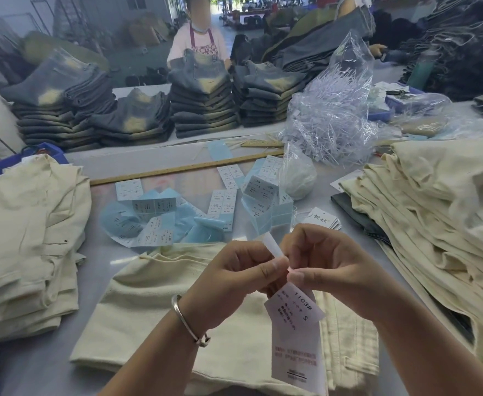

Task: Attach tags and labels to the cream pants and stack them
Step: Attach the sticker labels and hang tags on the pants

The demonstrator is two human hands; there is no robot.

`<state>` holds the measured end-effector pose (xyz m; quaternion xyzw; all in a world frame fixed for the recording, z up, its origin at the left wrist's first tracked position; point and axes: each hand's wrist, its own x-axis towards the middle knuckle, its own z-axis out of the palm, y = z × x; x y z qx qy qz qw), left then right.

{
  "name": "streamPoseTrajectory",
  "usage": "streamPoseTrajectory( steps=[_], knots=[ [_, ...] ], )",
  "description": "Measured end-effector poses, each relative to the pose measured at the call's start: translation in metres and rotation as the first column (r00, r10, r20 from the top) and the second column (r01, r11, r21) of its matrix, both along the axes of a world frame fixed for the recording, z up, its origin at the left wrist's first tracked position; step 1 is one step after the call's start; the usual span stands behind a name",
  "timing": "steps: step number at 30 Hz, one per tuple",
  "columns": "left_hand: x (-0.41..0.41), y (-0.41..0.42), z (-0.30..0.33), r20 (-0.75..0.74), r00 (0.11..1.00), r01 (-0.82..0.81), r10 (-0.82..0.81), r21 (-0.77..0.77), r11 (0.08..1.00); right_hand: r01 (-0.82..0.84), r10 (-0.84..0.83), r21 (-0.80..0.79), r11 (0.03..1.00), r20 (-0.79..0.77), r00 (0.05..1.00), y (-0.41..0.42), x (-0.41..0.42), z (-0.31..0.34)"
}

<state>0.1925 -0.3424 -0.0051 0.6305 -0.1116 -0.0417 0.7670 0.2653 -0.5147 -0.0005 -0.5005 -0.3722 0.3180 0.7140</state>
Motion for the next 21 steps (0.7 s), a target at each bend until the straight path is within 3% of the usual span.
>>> streamPoseTrajectory(
  steps=[3,5,9,11,16,21],
  knots=[
    [-0.001,0.000,0.002,0.010,0.999,0.044,-0.045,0.021,0.999,0.050,-0.050,-0.019,0.999,-0.031,0.998,-0.002,0.001,-0.005],
    [-0.001,-0.001,-0.001,0.007,1.000,0.024,-0.024,0.023,0.999,0.168,-0.169,-0.049,0.985,-0.023,0.985,0.001,0.000,-0.010],
    [-0.002,0.002,-0.007,-0.071,0.992,-0.113,0.107,-0.088,0.990,0.569,-0.558,-0.149,0.809,0.113,0.822,0.004,0.003,-0.023],
    [-0.002,0.005,-0.009,-0.144,0.975,-0.190,0.167,-0.171,0.967,0.646,-0.635,-0.160,0.746,0.119,0.763,0.002,0.007,-0.025],
    [0.001,0.001,-0.009,-0.187,0.900,-0.411,0.395,-0.062,0.909,0.614,-0.609,-0.169,0.771,0.083,0.788,0.002,0.010,-0.024],
    [0.004,-0.004,-0.002,-0.100,0.889,-0.451,0.447,-0.020,0.892,0.531,-0.564,-0.199,0.824,-0.180,0.806,0.004,0.010,-0.018]
  ],
)
